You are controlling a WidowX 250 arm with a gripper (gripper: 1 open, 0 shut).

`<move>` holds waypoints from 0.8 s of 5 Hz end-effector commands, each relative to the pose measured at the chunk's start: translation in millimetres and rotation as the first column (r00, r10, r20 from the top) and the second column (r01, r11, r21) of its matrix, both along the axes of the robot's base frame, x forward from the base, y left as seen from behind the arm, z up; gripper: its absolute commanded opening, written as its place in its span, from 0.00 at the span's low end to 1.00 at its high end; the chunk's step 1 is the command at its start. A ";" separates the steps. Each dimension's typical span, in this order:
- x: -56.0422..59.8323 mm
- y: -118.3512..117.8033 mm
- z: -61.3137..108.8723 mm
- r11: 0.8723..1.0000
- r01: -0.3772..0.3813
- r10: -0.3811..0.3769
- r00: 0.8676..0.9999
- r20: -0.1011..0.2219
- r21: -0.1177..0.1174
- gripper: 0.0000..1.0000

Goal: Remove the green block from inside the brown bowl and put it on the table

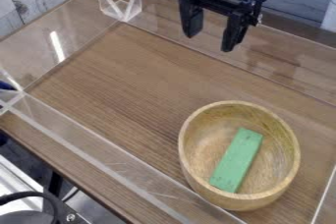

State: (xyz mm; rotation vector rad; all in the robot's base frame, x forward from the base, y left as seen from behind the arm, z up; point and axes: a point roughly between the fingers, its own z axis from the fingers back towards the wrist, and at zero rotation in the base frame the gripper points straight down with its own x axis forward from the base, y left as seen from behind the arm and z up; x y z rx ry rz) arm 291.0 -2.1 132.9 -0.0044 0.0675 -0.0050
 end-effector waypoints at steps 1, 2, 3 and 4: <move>-8.3 -7.1 -8.9 1.000 0.012 -0.012 1.000 -0.026 -0.003 1.00; -32.4 -26.5 -14.6 0.998 0.061 -0.062 0.997 -0.040 -0.011 1.00; -46.2 -45.8 -22.6 0.995 0.100 -0.101 0.994 -0.035 -0.021 1.00; -56.9 -65.5 -32.0 0.991 0.129 -0.129 0.991 -0.035 -0.025 1.00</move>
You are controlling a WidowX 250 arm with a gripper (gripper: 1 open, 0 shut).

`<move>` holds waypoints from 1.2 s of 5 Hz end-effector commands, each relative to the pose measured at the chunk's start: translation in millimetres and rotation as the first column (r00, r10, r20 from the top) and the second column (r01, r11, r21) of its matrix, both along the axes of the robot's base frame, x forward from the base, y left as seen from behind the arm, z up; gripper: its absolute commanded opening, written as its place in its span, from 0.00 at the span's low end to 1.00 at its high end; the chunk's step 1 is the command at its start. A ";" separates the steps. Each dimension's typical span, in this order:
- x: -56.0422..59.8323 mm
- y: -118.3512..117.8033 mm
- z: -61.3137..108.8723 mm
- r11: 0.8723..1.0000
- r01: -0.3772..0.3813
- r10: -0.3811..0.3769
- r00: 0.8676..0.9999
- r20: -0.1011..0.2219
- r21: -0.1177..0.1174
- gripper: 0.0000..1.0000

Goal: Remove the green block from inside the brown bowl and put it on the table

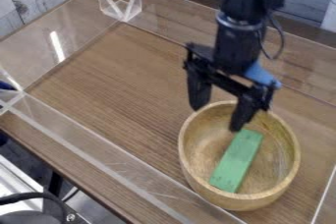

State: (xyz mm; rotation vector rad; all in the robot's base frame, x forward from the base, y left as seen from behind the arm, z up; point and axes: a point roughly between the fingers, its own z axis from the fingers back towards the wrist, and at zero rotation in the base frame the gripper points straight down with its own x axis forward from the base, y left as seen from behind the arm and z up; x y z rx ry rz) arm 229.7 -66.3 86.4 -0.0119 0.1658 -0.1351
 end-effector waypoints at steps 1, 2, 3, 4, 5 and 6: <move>-1.4 -16.8 4.9 1.000 0.024 -0.023 0.998 0.058 -0.016 1.00; -3.6 -26.5 -4.5 0.999 0.039 -0.038 0.998 0.049 -0.019 1.00; -4.0 -32.3 -15.9 0.999 0.041 -0.040 0.998 0.038 -0.023 1.00; -5.0 -35.2 -26.2 0.999 0.032 -0.031 0.999 0.033 -0.026 1.00; -7.1 -35.4 -33.2 0.999 0.010 -0.009 0.999 0.035 -0.033 1.00; -10.2 -35.2 -33.2 0.999 -0.006 0.008 0.999 0.041 -0.038 1.00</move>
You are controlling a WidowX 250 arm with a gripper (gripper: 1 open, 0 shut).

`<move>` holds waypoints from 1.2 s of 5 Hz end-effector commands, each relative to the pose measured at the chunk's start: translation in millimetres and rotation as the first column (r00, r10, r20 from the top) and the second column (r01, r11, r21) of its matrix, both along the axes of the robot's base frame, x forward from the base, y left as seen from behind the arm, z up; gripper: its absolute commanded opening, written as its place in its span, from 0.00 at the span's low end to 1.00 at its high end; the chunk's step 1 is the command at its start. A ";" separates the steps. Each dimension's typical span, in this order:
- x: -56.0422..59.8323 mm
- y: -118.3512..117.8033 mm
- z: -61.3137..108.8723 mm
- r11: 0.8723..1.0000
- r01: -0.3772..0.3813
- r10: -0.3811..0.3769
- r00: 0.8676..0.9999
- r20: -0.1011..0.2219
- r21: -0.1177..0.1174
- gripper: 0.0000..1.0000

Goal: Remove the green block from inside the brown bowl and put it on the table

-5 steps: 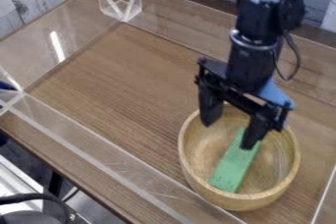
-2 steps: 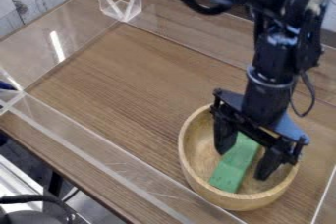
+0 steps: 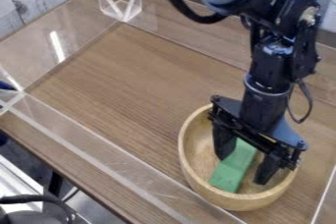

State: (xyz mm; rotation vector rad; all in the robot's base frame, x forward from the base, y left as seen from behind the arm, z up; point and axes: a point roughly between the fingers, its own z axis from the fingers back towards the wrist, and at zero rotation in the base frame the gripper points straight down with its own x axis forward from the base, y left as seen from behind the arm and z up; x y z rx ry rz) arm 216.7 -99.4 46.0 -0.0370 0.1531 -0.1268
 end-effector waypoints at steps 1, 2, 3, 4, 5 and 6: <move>1.6 -1.7 6.7 1.000 -0.005 0.005 1.000 0.027 -0.014 1.00; 0.4 -1.5 6.5 1.000 -0.012 0.012 1.000 0.025 -0.017 1.00; -1.0 -1.6 7.1 1.000 -0.019 0.020 1.000 0.025 -0.020 1.00; -2.4 -1.9 7.4 0.999 -0.027 0.027 0.999 0.022 -0.023 1.00; -3.6 -2.3 7.8 0.999 -0.033 0.034 0.999 0.020 -0.025 1.00; -4.7 -2.8 7.9 0.999 -0.040 0.040 0.999 0.018 -0.027 1.00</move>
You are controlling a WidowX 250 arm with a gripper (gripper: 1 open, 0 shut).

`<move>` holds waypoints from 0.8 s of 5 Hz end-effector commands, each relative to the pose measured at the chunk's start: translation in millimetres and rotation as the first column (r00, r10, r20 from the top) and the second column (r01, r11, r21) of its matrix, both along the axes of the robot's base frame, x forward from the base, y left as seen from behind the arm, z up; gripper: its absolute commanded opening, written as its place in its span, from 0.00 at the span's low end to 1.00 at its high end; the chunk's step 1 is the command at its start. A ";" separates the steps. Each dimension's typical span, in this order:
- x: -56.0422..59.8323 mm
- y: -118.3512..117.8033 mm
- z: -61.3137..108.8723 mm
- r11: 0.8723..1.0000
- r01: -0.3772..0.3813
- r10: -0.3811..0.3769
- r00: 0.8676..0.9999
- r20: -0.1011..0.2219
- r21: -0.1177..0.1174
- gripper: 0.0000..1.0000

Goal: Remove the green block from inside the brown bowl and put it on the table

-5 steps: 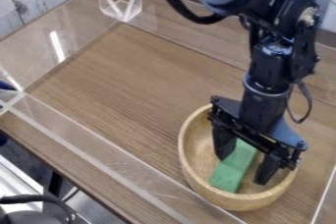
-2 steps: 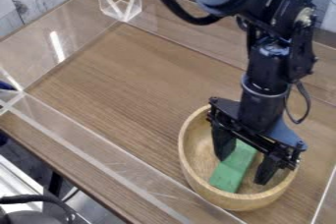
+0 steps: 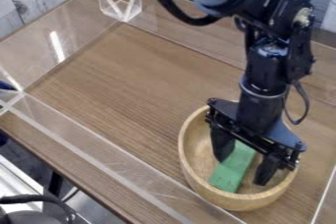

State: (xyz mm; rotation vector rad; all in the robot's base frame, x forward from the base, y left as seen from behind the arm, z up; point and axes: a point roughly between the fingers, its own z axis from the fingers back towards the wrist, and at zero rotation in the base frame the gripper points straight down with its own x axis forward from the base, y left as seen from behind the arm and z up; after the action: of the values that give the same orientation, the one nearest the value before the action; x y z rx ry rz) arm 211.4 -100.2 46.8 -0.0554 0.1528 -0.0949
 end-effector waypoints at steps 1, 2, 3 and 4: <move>-0.3 -2.5 7.5 1.000 -0.015 0.015 1.000 0.021 -0.014 1.00; -0.9 -3.3 8.0 1.000 -0.023 0.024 0.999 0.023 -0.016 1.00; -1.4 -4.1 8.6 0.999 -0.033 0.033 0.999 0.027 -0.018 1.00; -1.9 -4.8 9.3 0.999 -0.039 0.040 0.999 0.029 -0.019 1.00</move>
State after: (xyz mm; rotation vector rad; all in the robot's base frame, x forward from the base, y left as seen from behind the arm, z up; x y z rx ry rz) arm 206.9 -100.7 47.2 -0.0603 0.1552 -0.0470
